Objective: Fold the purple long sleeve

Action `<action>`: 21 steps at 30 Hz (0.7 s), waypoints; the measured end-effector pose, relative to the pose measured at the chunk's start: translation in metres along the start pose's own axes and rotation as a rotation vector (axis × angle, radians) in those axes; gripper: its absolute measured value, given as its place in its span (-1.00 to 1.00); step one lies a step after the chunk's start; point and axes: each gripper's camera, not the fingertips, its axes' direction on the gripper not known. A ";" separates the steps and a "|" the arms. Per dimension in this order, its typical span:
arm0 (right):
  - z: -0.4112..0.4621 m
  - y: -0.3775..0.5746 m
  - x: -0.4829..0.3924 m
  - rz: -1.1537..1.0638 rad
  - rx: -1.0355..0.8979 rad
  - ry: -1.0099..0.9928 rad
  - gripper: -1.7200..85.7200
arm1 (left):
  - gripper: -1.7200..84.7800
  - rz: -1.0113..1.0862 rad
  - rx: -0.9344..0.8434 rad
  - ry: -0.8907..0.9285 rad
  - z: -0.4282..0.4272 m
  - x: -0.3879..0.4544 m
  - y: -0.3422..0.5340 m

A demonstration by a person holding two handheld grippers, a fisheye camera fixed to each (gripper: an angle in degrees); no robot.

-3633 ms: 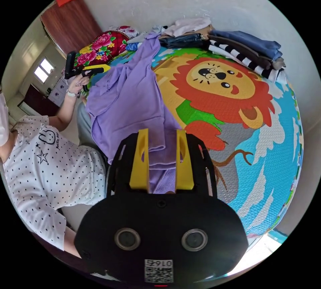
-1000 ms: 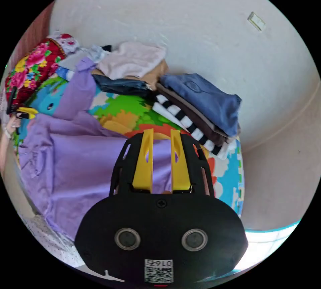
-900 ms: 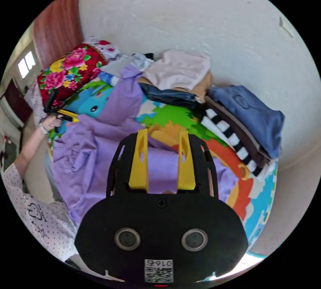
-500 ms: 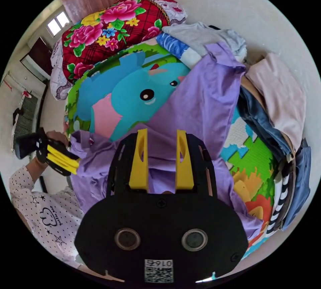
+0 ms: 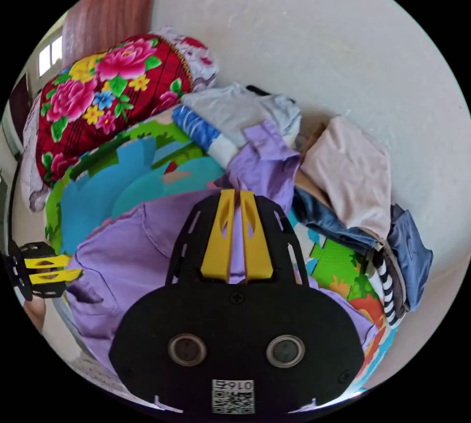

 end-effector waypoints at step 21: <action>-0.209 0.229 0.153 -0.007 -0.075 -0.291 -0.70 | -0.83 -0.439 -0.243 0.569 0.024 -0.102 0.159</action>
